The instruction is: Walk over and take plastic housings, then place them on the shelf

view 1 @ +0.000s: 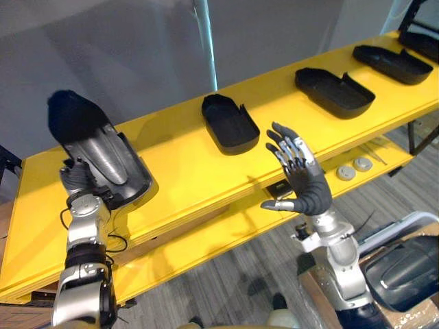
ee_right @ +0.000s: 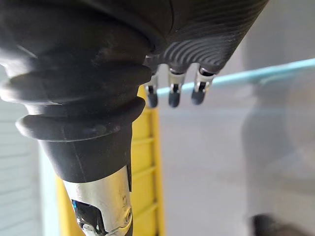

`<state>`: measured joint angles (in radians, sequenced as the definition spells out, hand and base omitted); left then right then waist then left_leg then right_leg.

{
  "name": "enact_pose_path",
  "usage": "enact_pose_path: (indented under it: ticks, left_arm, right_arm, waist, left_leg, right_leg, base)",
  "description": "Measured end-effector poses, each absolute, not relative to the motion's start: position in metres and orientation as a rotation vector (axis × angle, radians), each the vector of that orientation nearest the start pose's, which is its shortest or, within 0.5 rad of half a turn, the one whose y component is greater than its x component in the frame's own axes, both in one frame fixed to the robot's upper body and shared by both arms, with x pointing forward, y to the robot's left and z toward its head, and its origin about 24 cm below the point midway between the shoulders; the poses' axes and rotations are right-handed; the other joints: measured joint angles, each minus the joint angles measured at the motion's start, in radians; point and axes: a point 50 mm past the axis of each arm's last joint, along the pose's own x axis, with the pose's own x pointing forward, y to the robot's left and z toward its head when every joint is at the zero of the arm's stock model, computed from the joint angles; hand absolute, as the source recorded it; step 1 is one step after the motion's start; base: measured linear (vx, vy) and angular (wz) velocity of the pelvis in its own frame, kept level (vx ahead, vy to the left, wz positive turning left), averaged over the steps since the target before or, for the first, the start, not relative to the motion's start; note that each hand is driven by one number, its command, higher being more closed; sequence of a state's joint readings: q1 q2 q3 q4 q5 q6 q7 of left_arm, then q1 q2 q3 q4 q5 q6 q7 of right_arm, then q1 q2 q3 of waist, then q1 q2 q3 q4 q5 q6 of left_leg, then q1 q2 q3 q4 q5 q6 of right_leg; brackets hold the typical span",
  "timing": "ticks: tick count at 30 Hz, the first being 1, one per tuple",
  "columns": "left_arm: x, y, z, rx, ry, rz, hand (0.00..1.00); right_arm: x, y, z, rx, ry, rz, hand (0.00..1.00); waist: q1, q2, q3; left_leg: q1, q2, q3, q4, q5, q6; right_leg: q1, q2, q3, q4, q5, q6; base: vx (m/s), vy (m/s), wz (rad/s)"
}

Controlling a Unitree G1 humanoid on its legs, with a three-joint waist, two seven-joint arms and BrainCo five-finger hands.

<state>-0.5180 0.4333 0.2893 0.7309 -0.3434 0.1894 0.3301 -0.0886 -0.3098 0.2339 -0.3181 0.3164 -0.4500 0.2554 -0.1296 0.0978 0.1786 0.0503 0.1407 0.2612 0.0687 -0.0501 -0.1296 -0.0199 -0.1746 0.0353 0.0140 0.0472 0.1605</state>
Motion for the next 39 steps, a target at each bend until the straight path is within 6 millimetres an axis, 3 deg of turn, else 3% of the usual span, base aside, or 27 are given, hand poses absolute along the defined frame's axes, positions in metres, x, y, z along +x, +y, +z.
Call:
enact_pose_path:
  ticks: [3, 10, 23, 24, 31, 39]
  left_arm:
    - [0.320, 0.312, 0.044, -0.156, 0.357, 0.628, 1.00]
    - [0.336, 0.309, 0.065, -0.198, 0.304, 0.511, 1.00]
    - [0.335, 0.315, 0.067, -0.134, 0.330, 0.452, 1.00]
    - [0.335, 0.316, 0.067, -0.139, 0.332, 0.457, 0.00]
    - [0.331, 0.324, 0.068, -0.178, 0.336, 0.503, 0.00]
    - [0.328, 0.333, 0.072, -0.244, 0.315, 0.667, 0.00]
  right_arm:
    - [0.223, -0.112, 0.165, 0.038, -0.762, 0.643, 0.00]
    - [0.219, -0.099, 0.166, 0.024, -0.742, 0.739, 0.00]
    - [0.213, -0.093, 0.169, 0.028, -0.759, 0.765, 0.00]
    - [0.211, -0.092, 0.169, 0.034, -0.762, 0.770, 0.00]
    - [0.206, -0.089, 0.167, 0.058, -0.748, 0.774, 0.00]
    - [0.204, -0.087, 0.161, 0.083, -0.718, 0.757, 0.00]
  waist:
    - [-0.023, 0.003, 0.028]
    - [-0.034, 0.014, 0.088]
    - [-0.053, 0.022, 0.105]
    - [-0.054, 0.025, 0.109]
    - [-0.079, 0.037, 0.125]
    - [-0.102, 0.028, 0.136]
  left_leg:
    - [-0.001, -0.005, 0.000, -0.001, 0.010, 0.006]
    - [-0.018, -0.025, 0.026, -0.005, 0.012, 0.005]
    - [-0.016, -0.024, 0.050, 0.011, 0.009, 0.001]
    - [-0.017, -0.025, 0.052, 0.010, 0.009, 0.001]
    - [-0.016, -0.025, 0.054, 0.010, 0.009, 0.002]
    - [-0.016, -0.025, 0.057, 0.009, 0.009, 0.002]
  right_leg:
    - [-0.028, -0.003, 0.010, 0.046, -0.021, 0.000]
    - [-0.108, -0.018, 0.053, 0.137, -0.050, 0.005]
    - [-0.148, -0.016, 0.077, 0.202, -0.075, 0.007]
    - [-0.154, -0.016, 0.079, 0.207, -0.079, 0.011]
    - [-0.158, -0.014, 0.080, 0.213, -0.079, 0.012]
    - [-0.161, -0.013, 0.085, 0.222, -0.078, 0.013]
  base:
    - [-0.04, -0.014, -0.08]
    - [-0.06, -0.001, -0.11]
    - [-0.01, -0.005, -0.04]
    - [-0.05, -0.020, -0.04]
    - [-0.01, -0.002, 0.00]
    - [0.00, 0.000, 0.00]
